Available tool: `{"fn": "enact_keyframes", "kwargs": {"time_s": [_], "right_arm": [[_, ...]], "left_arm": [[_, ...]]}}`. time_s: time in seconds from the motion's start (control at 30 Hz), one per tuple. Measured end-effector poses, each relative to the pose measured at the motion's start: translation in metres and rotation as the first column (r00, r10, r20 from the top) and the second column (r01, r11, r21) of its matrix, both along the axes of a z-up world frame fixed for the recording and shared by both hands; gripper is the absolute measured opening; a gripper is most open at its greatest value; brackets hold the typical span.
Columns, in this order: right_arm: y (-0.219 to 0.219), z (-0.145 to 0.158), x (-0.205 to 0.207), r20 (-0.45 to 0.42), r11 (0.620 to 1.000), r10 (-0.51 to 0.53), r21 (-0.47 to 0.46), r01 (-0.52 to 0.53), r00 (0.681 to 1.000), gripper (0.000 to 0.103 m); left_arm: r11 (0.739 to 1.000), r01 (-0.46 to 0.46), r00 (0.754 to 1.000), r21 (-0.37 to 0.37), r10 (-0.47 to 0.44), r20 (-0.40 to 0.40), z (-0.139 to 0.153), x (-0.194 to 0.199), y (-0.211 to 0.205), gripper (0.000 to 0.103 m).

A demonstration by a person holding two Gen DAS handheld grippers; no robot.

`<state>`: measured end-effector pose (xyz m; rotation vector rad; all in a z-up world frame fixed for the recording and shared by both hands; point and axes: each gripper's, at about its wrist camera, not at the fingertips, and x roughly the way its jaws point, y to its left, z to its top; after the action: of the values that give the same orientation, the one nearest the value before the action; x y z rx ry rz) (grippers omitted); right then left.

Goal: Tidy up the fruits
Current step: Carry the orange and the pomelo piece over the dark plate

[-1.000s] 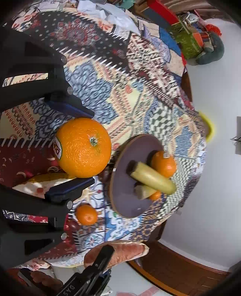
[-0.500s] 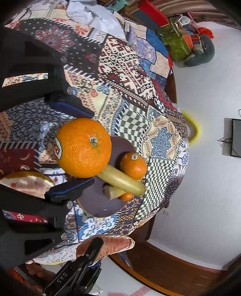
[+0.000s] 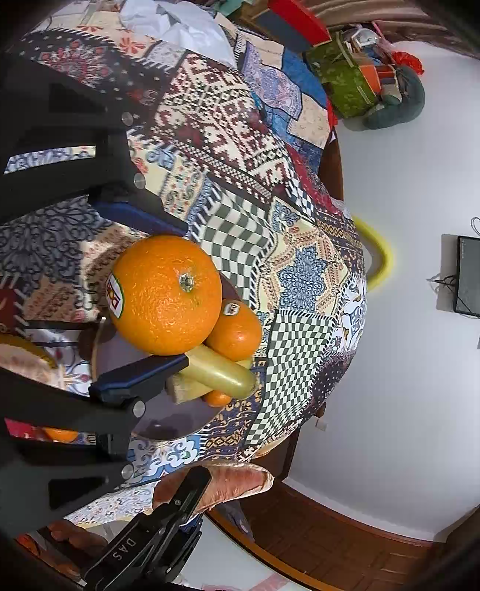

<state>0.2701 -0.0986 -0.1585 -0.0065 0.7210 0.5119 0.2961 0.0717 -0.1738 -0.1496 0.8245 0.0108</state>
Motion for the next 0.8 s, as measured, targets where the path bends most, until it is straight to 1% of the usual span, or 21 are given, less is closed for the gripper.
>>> {"fn": "enact_keyframes", "kwargs": {"time_s": [0.27,0.47,0.63,0.8], "right_arm": [[0.008,-0.003,0.021,0.015,1.000,0.006,-0.009,-0.006,1.000,0.021],[0.019,-0.013,0.038,0.008,0.998,0.022,-0.052,-0.022,1.000,0.021],[0.018,-0.025,0.048,-0.042,0.999,0.034,-0.038,-0.036,0.999,0.021],[0.020,-0.033,0.051,-0.067,0.998,0.041,-0.046,-0.044,0.997,0.021]], "left_arm": [[0.999,0.006,1.000,0.035,-0.006,0.009,-0.005,0.024,-0.003,0.063],[1.000,0.001,1.000,0.026,-0.001,-0.014,-0.016,0.041,0.003,0.063],[1.000,0.007,0.999,0.016,-0.006,-0.046,-0.030,0.054,0.003,0.063],[1.000,0.010,0.997,0.006,-0.010,-0.081,-0.044,0.063,0.002,0.063]]}}
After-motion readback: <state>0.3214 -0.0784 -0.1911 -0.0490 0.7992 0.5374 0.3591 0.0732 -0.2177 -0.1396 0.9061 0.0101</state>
